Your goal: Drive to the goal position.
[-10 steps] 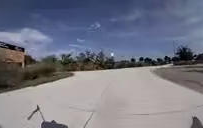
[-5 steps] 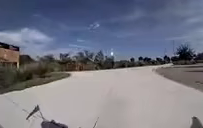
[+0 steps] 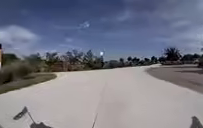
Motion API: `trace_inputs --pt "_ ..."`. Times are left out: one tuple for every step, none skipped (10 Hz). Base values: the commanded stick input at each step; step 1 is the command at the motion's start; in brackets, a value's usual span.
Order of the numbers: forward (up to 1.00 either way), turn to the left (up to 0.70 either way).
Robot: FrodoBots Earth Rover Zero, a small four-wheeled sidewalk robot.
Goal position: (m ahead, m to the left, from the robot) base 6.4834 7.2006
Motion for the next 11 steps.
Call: trace_inputs --pt "0.85 0.0" --pt "0.85 0.0" --pt "0.85 0.0" --pt "0.85 0.0" --pt "0.85 0.0" --pt "0.85 0.0" --pt "0.85 0.0" --pt "0.85 0.0" --pt "0.85 0.0" --pt "0.85 0.0" --pt "0.85 0.0"
